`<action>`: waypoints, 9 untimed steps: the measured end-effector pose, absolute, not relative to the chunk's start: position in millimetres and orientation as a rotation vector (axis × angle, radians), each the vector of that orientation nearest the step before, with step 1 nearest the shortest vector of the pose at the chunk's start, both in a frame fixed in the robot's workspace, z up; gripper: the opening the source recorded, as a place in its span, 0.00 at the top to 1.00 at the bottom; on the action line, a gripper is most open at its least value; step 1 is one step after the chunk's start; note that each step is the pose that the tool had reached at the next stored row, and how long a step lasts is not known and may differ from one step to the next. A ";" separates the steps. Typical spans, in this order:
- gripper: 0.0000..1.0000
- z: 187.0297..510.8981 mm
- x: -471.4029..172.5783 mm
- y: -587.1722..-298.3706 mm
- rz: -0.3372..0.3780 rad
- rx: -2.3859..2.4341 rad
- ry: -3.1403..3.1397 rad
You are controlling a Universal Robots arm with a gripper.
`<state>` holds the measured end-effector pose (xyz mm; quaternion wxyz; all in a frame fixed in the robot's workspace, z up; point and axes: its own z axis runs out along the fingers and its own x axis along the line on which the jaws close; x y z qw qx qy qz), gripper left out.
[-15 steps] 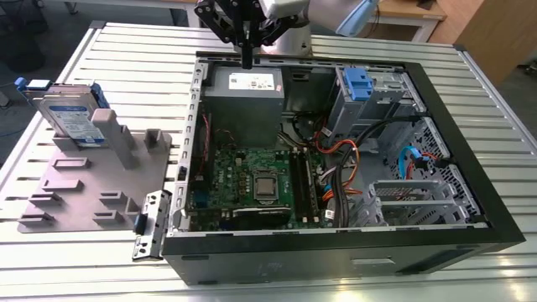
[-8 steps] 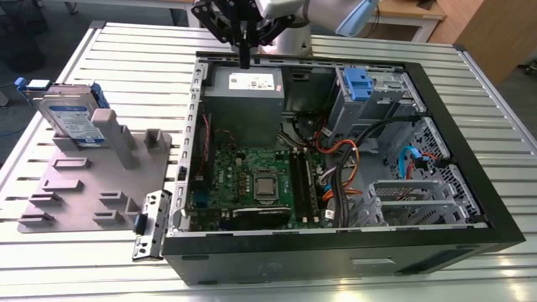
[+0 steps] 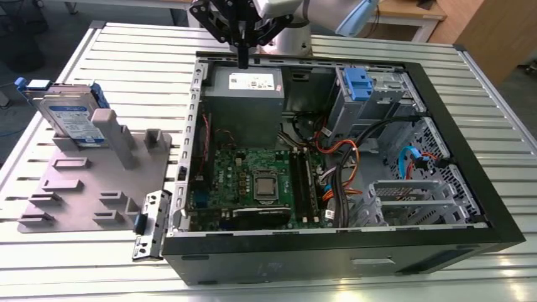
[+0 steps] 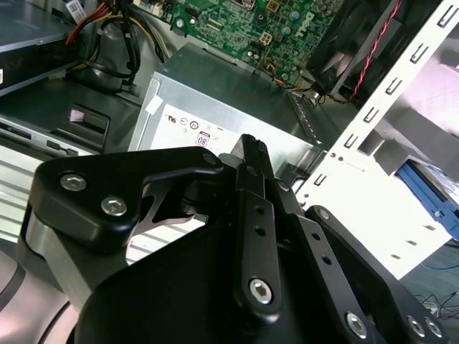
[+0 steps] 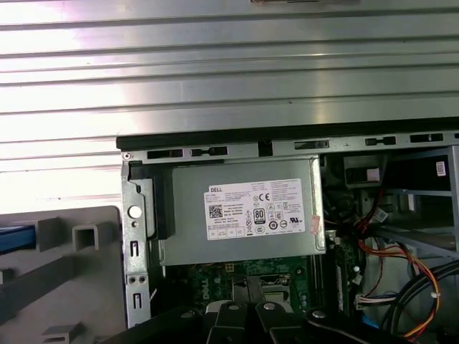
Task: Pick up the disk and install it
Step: 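Reach for the disk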
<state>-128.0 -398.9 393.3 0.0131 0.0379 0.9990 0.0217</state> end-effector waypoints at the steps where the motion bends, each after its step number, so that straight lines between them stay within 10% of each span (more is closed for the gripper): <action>1: 0.89 393.3 -128.5 -399.0 0.068 0.118 3.112; 9: 0.89 393.3 -131.1 -398.9 0.068 0.118 3.113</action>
